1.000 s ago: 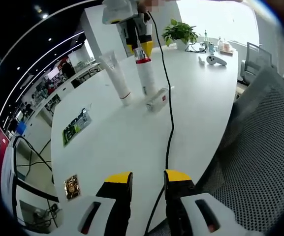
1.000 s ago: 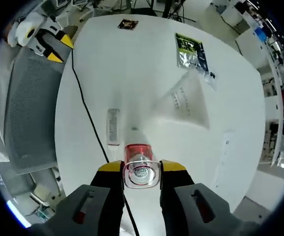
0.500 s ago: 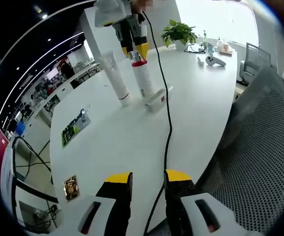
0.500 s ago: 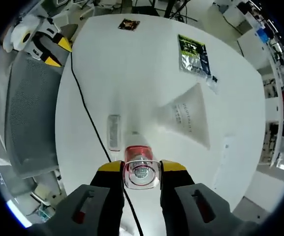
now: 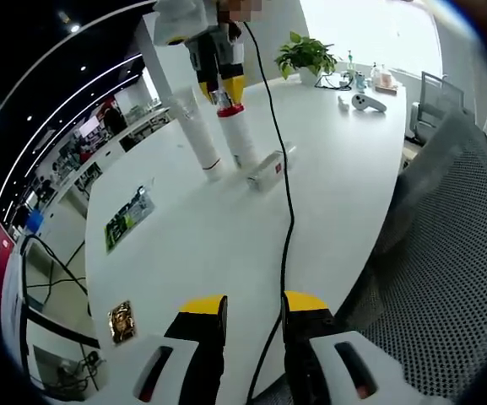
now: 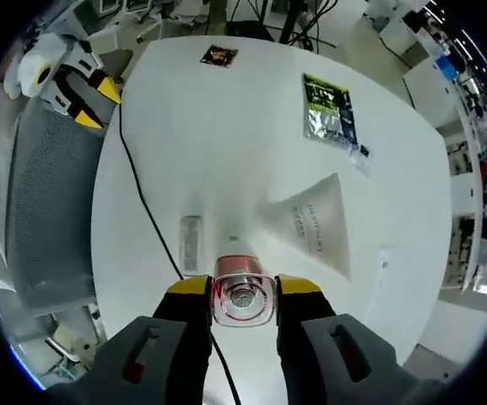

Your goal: Arrange the skincare products in the storage area until every visible bottle or jar stands upright without overlapping.

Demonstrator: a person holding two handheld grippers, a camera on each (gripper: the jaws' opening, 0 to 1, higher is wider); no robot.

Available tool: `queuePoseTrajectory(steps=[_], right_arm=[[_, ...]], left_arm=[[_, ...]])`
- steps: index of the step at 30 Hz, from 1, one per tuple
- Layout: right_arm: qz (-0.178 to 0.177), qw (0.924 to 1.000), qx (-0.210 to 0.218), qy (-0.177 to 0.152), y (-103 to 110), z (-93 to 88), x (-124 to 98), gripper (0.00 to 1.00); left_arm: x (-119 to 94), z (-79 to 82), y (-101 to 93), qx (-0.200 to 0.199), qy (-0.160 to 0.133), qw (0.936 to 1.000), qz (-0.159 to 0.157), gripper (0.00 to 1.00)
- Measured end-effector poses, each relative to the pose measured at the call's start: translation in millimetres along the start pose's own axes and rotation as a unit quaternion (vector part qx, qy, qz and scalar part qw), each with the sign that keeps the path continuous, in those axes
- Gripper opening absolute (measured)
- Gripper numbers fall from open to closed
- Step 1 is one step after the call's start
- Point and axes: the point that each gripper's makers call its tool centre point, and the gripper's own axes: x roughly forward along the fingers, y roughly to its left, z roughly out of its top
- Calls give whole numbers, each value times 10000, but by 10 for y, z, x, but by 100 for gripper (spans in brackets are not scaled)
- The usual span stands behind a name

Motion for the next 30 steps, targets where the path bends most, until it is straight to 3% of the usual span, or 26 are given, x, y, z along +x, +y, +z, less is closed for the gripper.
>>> queuePoseTrajectory(steps=[3, 6, 9, 11, 13, 14, 15, 16, 18, 19, 20, 22, 30], right_arm=[[9, 9997, 179, -167, 25, -27, -5, 31], [-67, 9969, 510, -591, 38, 13, 2, 43], [-156, 9869, 1152, -1119, 26, 7, -27, 46], [-166, 9732, 1705, -1535, 22, -10, -36, 48], [-190, 9520, 2292, -2020, 15, -18, -42, 50], [-226, 9364, 2659, -2279, 6, -36, -42, 50], [-247, 9316, 2748, -2365, 1, -38, -44, 50], [-335, 9175, 2984, -2609, -28, -55, -35, 50], [-439, 8976, 3294, -2898, 1, -64, -18, 50], [-464, 8946, 3351, -2920, 1, -77, -6, 50], [-555, 8847, 3526, -2998, -1, -108, 38, 50], [-590, 8722, 3738, -3100, 65, -126, 144, 50], [-877, 8564, 3780, -3406, 104, 9, 343, 52]], left_arm=[[5, -1, -8, 8, 3, 10000, -12, 26], [6, -7, -19, 23, 24, 10000, -28, 26], [10, -11, -25, 34, 36, 10000, -39, 26], [11, -13, -27, 34, 48, 10000, -44, 26], [9, -14, -29, 34, 57, 10000, -48, 26], [9, -15, -31, 31, 62, 10000, -52, 26], [10, -17, -31, 33, 67, 10000, -54, 26], [11, -17, -31, 34, 70, 10000, -54, 26], [13, -22, -33, 29, 86, 9999, -60, 26], [16, -25, -32, 33, 91, 9999, -62, 26], [18, -26, -31, 33, 96, 9999, -60, 26], [18, -27, -22, 23, 95, 9999, -42, 26], [15, -44, -3, 4, 134, 9999, 10, 26]])
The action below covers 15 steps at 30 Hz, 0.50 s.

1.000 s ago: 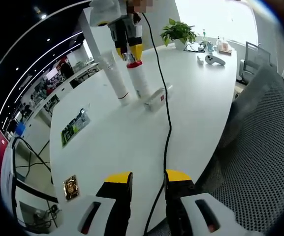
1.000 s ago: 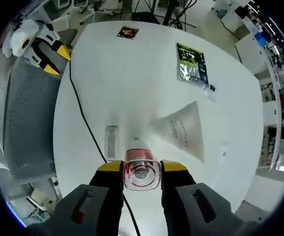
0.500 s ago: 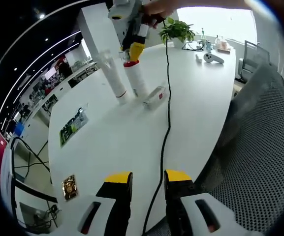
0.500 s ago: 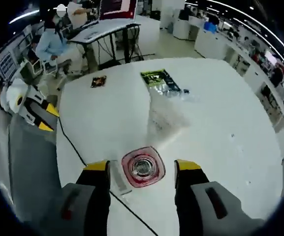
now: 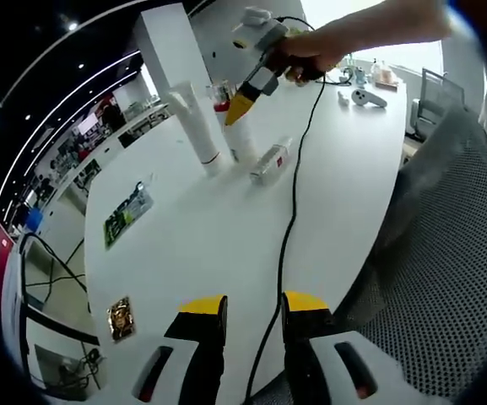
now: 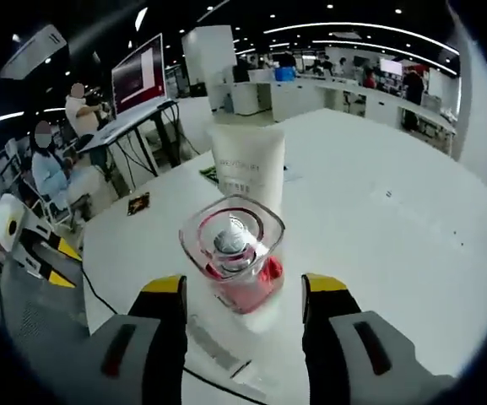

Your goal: Arrange the skincare products in the storage area until every visible bottle or jar stands upright without overlapping.

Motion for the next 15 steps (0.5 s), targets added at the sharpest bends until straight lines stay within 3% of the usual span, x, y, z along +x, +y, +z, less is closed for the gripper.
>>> queuePoseTrajectory(steps=[8, 15], right_arm=[[-291, 9992, 101, -238, -35, 25, 138, 49], [-503, 9983, 8, -303, -93, 49, 186, 37]], left_arm=[[1, -22, 9, -12, 57, 10000, 8, 26], [7, -33, 12, -5, 69, 10000, 1, 26]])
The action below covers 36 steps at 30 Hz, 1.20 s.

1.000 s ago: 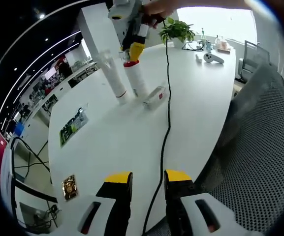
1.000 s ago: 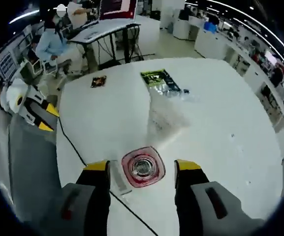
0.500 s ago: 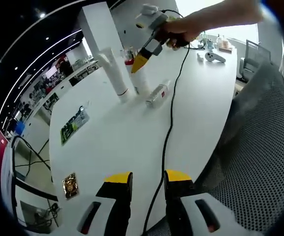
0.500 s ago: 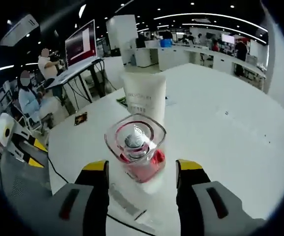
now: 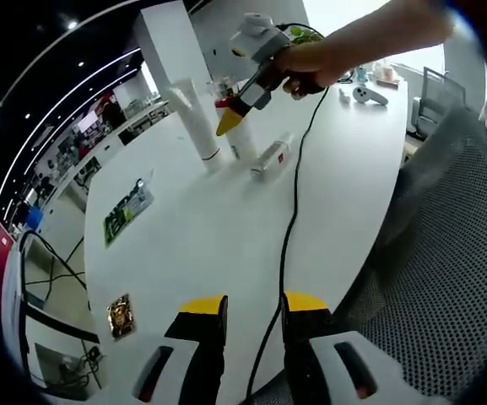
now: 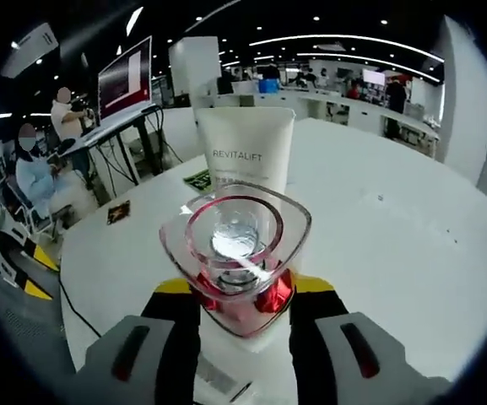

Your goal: Arrange the skincare products in the storage area until every visible bottle or jar stands upright without overlapping.

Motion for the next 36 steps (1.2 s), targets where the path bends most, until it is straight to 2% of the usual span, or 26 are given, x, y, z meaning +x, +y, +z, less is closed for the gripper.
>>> queuePoseTrajectory(steps=[10, 16, 24, 29, 36], right_arm=[[14, 9999, -102, -3, 2, -4, -22, 35], [20, 10000, -6, -87, -20, 2, -80, 35], [-125, 9994, 105, -304, -186, 131, -180, 35], [-193, 9994, 78, -287, -329, 171, -172, 35], [26, 9997, -148, -212, -384, 170, -124, 35]], left_arm=[[1, -2, -3, -7, -1, 10000, -28, 26], [2, -3, -2, -17, -10, 10000, -32, 26], [2, -4, -10, -15, -2, 10000, -38, 26], [10, -12, -18, 2, 16, 10000, -58, 26], [16, -19, 1, -30, 25, 10000, -29, 26]])
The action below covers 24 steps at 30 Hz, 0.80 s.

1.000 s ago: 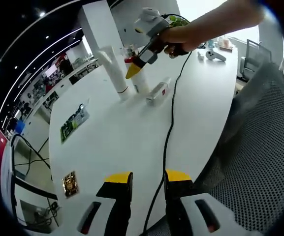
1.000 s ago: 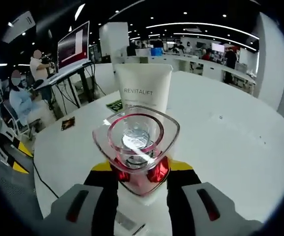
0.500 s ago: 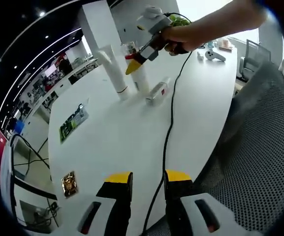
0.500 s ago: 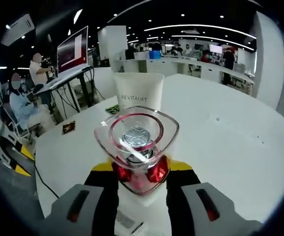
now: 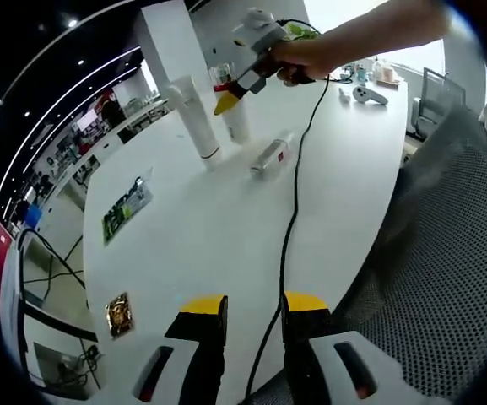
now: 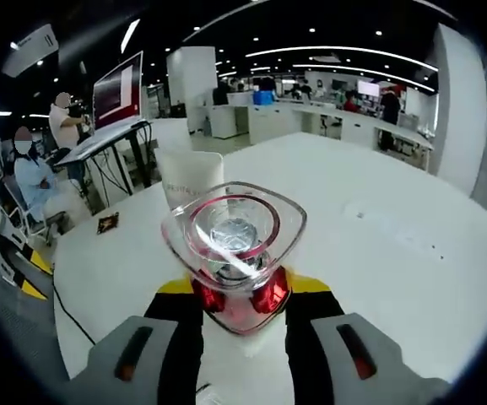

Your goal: Arrange the skincare products in the storage area until every visible bottle or jar stands upright without overlapping.

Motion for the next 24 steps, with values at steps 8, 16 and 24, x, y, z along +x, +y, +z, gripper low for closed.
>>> queuePoseTrajectory(steps=[8, 16, 24], right_arm=[[349, 9992, -204, 51, -44, -7, 50, 35], [531, 9984, -151, 76, -75, -5, 115, 35], [564, 9981, -244, 83, -45, 13, 192, 35]], left_arm=[[10, -12, -33, 45, 46, 10000, -65, 26], [12, -10, -40, 19, 42, 9999, -91, 26], [11, -4, -38, 15, 27, 9999, -96, 26]])
